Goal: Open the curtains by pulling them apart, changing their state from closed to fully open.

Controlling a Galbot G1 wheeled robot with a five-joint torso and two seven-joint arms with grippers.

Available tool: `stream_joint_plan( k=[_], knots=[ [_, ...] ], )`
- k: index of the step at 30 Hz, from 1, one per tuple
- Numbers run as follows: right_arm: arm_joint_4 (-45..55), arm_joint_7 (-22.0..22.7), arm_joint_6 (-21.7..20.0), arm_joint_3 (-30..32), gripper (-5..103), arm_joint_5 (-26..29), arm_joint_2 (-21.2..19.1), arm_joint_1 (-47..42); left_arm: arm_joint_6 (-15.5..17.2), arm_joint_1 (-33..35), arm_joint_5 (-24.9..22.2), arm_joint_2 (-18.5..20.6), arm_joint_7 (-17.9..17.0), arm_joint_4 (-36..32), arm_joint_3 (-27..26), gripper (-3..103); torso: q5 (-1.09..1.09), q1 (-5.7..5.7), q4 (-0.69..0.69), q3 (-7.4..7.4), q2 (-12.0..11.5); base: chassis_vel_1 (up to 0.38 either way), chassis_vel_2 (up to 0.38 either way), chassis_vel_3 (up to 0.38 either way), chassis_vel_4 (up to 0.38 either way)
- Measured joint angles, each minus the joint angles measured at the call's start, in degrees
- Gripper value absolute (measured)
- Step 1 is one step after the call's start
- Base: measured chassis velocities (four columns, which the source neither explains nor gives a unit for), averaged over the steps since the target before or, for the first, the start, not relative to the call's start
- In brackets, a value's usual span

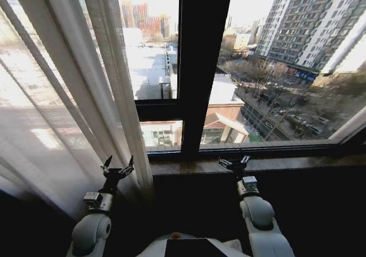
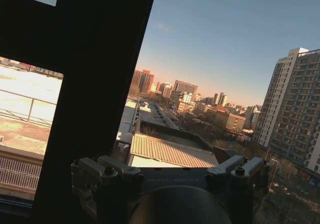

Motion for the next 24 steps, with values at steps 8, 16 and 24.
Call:
stream_joint_plan(
  k=[8,16,24],
  knots=[
    [5.99,0.26,4.26,1.28,100,0.11,0.84,-7.62,2.03,-0.57,0.27,0.68,-3.54,-4.71,1.55,100,0.00,0.05,-0.01,0.02,-0.02,0.000,0.000,0.000,0.000],
    [4.40,0.61,3.30,0.42,100,0.11,0.40,-3.88,5.19,-4.91,-0.23,3.33,-5.95,-1.25,3.79,101,0.00,0.05,0.01,0.02,-0.02,0.000,0.000,0.000,0.000],
    [3.34,0.76,3.29,0.22,100,0.14,0.39,-2.47,5.27,-6.58,-0.18,3.32,-5.94,1.17,3.80,78,0.00,0.03,0.00,0.01,-0.02,0.000,0.000,0.000,0.000]
  ],
)
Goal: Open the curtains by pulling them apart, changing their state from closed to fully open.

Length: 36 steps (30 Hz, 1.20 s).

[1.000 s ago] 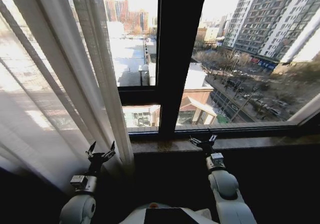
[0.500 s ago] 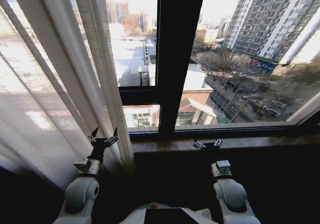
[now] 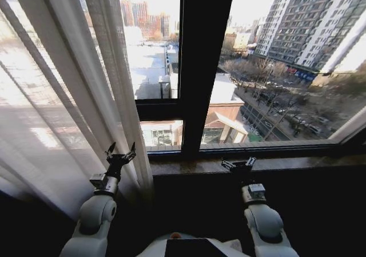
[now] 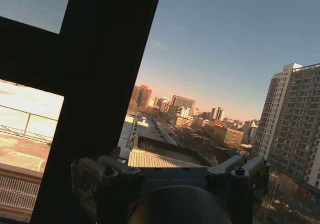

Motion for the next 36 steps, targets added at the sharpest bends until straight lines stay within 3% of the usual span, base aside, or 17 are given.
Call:
stream_joint_plan(
  k=[6,10,14,15,18,19,21,22,29,33,36],
  knots=[
    [-0.57,0.03,-0.06,0.04,100,0.07,-0.04,1.04,-0.05,-0.86,-0.06,-0.18,0.14,1.59,0.05,62,0.00,0.01,0.00,0.00,0.00,0.000,0.000,0.000,0.000],
    [-1.42,0.04,-0.16,0.00,100,0.20,-0.44,2.58,-0.08,-1.41,-0.21,-0.30,0.43,2.09,-0.26,40,0.00,0.00,0.00,0.00,0.00,0.000,0.000,0.000,0.000],
    [-1.84,0.03,-0.22,0.01,100,0.60,-0.79,3.40,-0.08,-1.66,-0.21,-0.36,0.59,2.31,-0.41,35,0.00,0.00,0.00,0.00,0.00,0.000,0.000,0.000,0.000],
    [-2.30,0.04,-0.30,0.06,100,1.08,-1.11,4.28,-0.05,-1.88,-0.20,-0.40,0.89,2.44,-0.47,24,0.00,0.00,0.00,0.00,0.00,0.000,0.000,0.000,0.000],
    [-2.88,0.03,-0.35,0.17,100,1.52,-1.40,5.25,0.14,-1.95,-0.08,-0.42,1.50,2.44,-0.57,19,0.00,0.01,0.00,0.00,0.00,0.000,0.000,0.000,0.000],
    [-3.17,0.02,-0.36,0.20,100,1.78,-1.47,5.73,0.38,-1.95,-0.02,-0.40,1.71,2.36,-0.58,8,0.00,0.01,0.00,0.01,0.00,0.000,0.000,0.000,0.000],
    [-3.38,0.02,-0.36,0.21,100,1.92,-1.49,6.14,0.62,-1.93,0.00,-0.33,1.93,2.29,-0.63,8,0.00,0.01,0.00,0.00,0.00,0.000,0.000,0.000,0.000],
    [-3.55,0.02,-0.36,0.21,100,2.01,-1.50,6.45,0.77,-1.93,0.00,-0.26,2.24,2.32,-0.70,2,0.00,0.01,0.00,0.00,0.00,0.000,0.000,0.000,0.000],
    [-5.54,-0.10,-0.30,-0.06,100,2.05,-1.54,8.66,1.21,-3.36,0.08,0.80,5.59,4.38,-0.40,35,0.00,0.01,0.00,0.00,0.00,0.000,0.000,0.000,0.000],
    [-6.30,-0.11,-0.22,-0.08,100,1.96,-1.30,9.03,1.22,-4.06,0.14,1.42,7.54,5.26,0.01,41,0.00,0.01,0.00,0.00,0.00,0.000,0.000,0.000,0.000],
    [-7.08,-0.11,-0.14,-0.09,100,1.86,-0.94,9.14,1.25,-4.78,0.34,2.44,10.84,6.13,0.61,57,0.00,0.00,0.00,0.00,0.00,0.000,0.000,0.000,0.000]
  ],
)
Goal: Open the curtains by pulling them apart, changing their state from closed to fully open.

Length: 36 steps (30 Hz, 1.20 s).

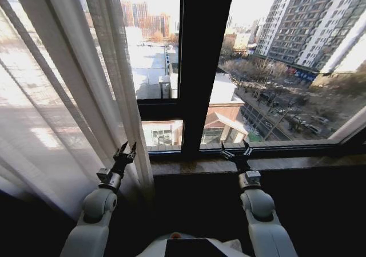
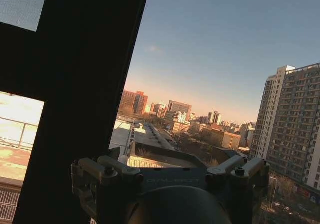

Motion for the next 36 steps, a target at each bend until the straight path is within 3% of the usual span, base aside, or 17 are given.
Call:
stream_joint_plan(
  k=[1,3,6,10,12,17,20,21,23,24,28,36],
  knots=[
    [-0.31,0.00,0.05,0.01,100,-0.04,0.07,0.10,0.14,-0.24,0.04,0.36,0.91,0.28,0.38,63,0.00,0.00,0.00,0.00,0.00,0.000,0.000,0.000,0.000],
    [-0.46,0.00,0.07,0.02,100,-0.06,0.09,0.19,0.19,-0.40,0.05,0.51,1.27,0.46,0.60,63,0.00,0.00,0.01,0.00,0.00,0.000,0.000,0.000,0.000],
    [-1.39,-0.01,0.10,0.07,100,-0.23,0.16,0.87,0.28,-1.98,-0.09,1.66,3.39,2.08,1.90,80,0.00,0.00,0.00,0.00,0.00,0.000,0.000,0.000,0.000],
    [-2.13,-0.01,0.11,0.07,100,-0.37,0.37,1.47,0.28,-3.70,-0.20,2.40,3.54,3.56,2.88,90,0.00,0.00,0.00,0.00,0.00,0.000,0.000,0.000,0.000],
    [-2.74,-0.01,0.12,0.05,100,-0.45,0.61,1.93,0.24,-5.44,-0.31,2.69,1.63,4.70,3.85,98,0.00,0.00,0.00,0.00,0.00,0.000,0.000,0.000,0.000],
    [-3.39,0.01,0.14,0.04,100,-0.50,0.80,2.29,0.56,-6.98,0.45,1.43,-2.73,5.13,4.62,101,0.00,0.01,0.00,0.00,0.00,0.000,0.000,0.000,0.000],
    [-3.45,0.02,0.14,0.05,100,-0.51,0.80,2.34,1.39,-6.94,0.82,0.53,-5.70,4.68,5.02,91,0.00,0.00,0.00,0.01,0.00,0.000,0.000,0.000,0.000],
    [-3.50,0.03,0.14,0.05,100,-0.51,0.78,2.49,2.12,-6.77,0.94,-0.13,-8.63,4.20,5.44,86,0.00,0.00,0.00,0.00,0.00,0.000,0.000,0.000,0.000],
    [-3.73,0.04,0.14,0.01,100,-0.51,0.75,2.88,2.57,-6.53,1.00,-0.82,-11.25,3.82,5.63,81,0.00,0.00,0.00,0.00,0.00,0.000,0.000,0.000,0.000],
    [-3.73,0.04,0.14,0.01,100,-0.51,0.75,2.88,2.57,-6.53,1.00,-0.82,-11.25,3.82,5.63,81,0.00,0.00,0.00,0.00,0.00,0.000,0.000,0.000,0.000],
    [-4.27,0.05,0.14,-0.52,100,-0.51,0.66,3.89,2.58,-6.13,1.14,-1.45,-12.07,3.32,5.04,58,0.00,0.00,0.00,0.00,0.00,0.000,0.000,0.000,0.000],
    [-4.69,0.07,0.11,-0.82,100,-0.45,-0.07,4.57,2.53,-4.53,1.21,-2.48,-11.89,2.12,4.17,37,0.00,0.00,0.00,0.00,0.00,0.000,0.000,0.000,0.000]
  ],
)
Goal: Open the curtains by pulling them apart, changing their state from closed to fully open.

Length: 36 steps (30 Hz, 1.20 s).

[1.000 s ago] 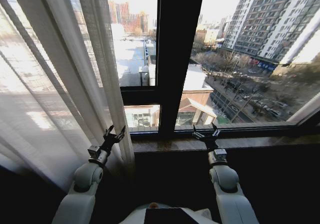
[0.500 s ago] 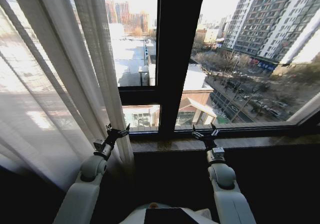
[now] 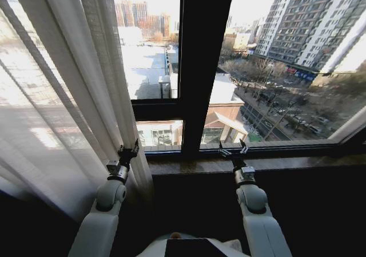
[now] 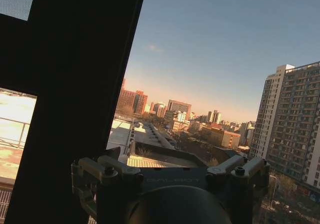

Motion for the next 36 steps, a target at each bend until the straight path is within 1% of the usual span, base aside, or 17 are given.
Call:
stream_joint_plan(
  k=[3,4,5,6,7,9,11,16,19,22,28,36],
  knots=[
    [0.01,0.06,-0.09,0.00,100,0.24,-0.34,0.16,-0.01,1.03,0.02,-0.47,0.11,-1.37,-0.44,21,0.00,0.00,0.00,0.00,0.00,0.000,0.000,0.000,0.000],
    [0.01,0.06,-0.09,0.00,100,0.24,-0.34,0.16,-0.01,1.03,0.02,-0.47,0.11,-1.37,-0.44,21,0.00,0.00,0.00,0.00,0.00,0.000,0.000,0.000,0.000],
    [0.01,0.08,-0.12,0.00,100,0.30,-0.39,0.19,-0.01,1.20,0.02,-0.51,0.13,-1.58,-0.52,16,0.00,0.00,0.00,0.00,0.00,0.000,0.000,0.000,0.000],
    [0.02,0.09,-0.17,0.00,100,0.39,-0.45,0.23,-0.01,1.46,0.02,-0.57,0.14,-1.86,-0.67,16,0.00,0.00,0.00,0.00,0.00,0.000,0.000,0.000,0.000],
    [-0.01,0.09,-0.25,0.00,100,0.47,-0.57,0.30,0.05,1.84,0.05,-0.67,0.16,-2.21,-1.00,5,0.00,0.00,0.00,0.00,0.00,0.000,0.000,0.000,0.000],
    [-0.12,0.09,-0.28,-0.01,100,0.52,-0.63,0.38,0.09,2.06,0.07,-0.74,0.18,-2.41,-1.20,5,0.00,0.00,0.00,0.00,0.00,0.000,0.000,0.000,0.000],
    [-0.24,0.10,-0.32,-0.07,100,0.67,-0.70,0.51,0.14,2.64,0.09,-0.84,0.20,-2.91,-1.61,1,0.00,0.00,0.00,0.00,0.00,0.000,0.000,0.000,0.000],
    [0.16,0.10,-0.45,-0.45,100,1.57,-0.88,0.64,0.17,4.05,0.09,-0.98,0.20,-4.90,-2.67,0,0.00,0.00,0.00,0.00,0.00,0.000,0.000,0.000,0.000],
    [1.43,-0.73,-1.79,-0.95,100,0.50,-1.01,0.45,0.46,5.33,-0.07,-1.03,0.22,-7.55,-3.81,0,0.00,0.00,0.00,0.00,0.00,0.000,0.000,0.000,0.000],
    [2.16,-0.94,-2.26,-1.66,100,-0.37,-0.95,0.25,0.59,5.85,-0.17,-1.04,0.26,-8.55,-4.28,0,0.00,0.00,0.00,0.00,0.00,0.000,0.000,0.000,0.000],
    [2.72,-0.69,-2.11,-2.94,100,-1.70,-0.51,-0.24,0.60,6.71,-0.15,-1.90,0.31,-9.07,-4.30,0,-0.01,0.00,0.00,0.00,0.00,0.000,0.000,0.000,0.000],
    [2.53,-0.25,-1.73,-3.40,100,-2.25,-0.26,-0.56,0.59,6.34,-0.13,-1.67,0.50,-8.56,-4.03,0,0.00,0.00,0.00,0.00,0.00,0.000,0.000,0.000,0.000]
  ],
)
